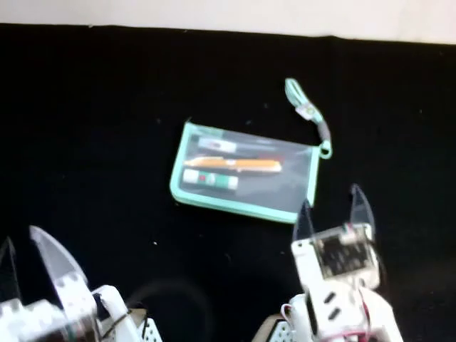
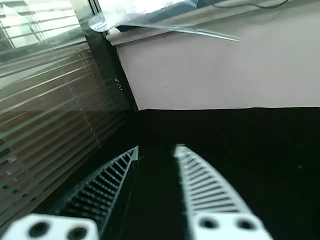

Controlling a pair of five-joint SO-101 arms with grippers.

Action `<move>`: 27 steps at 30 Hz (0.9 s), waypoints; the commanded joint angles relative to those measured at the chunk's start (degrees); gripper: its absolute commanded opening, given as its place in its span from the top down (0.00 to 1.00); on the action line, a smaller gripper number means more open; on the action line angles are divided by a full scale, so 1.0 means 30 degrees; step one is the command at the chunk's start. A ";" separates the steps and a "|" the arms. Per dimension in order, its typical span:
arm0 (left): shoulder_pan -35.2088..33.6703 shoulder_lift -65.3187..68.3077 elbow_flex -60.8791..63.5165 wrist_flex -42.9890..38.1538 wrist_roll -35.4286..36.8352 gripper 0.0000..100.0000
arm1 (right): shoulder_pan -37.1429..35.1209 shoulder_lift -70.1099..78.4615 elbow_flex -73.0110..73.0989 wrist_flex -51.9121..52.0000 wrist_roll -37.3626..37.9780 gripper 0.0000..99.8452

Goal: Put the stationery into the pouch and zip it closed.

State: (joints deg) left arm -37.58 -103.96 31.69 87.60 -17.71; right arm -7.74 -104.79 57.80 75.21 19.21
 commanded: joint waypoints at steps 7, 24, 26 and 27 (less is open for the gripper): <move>-0.0190 -0.0103 0.7927 -0.5070 0.0088 0.99 | 0.4645 -0.0103 0.7458 -0.6198 -0.0117 0.76; -0.0044 -0.0103 1.9473 -0.7531 0.0088 0.99 | 0.4996 -0.0073 1.5341 -0.5377 -0.0205 0.98; -0.0015 -0.0103 2.0234 -0.7531 0.0088 0.99 | 0.4967 -0.0073 1.5341 -0.4733 -0.0205 0.98; 0.0015 -0.0103 2.0498 -0.7531 0.0088 0.99 | 0.4967 -0.0073 1.5341 -0.4293 -0.0205 0.98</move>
State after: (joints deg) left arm -37.58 -103.96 91.47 66.15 -17.71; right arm 6.86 -104.79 94.11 59.91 19.21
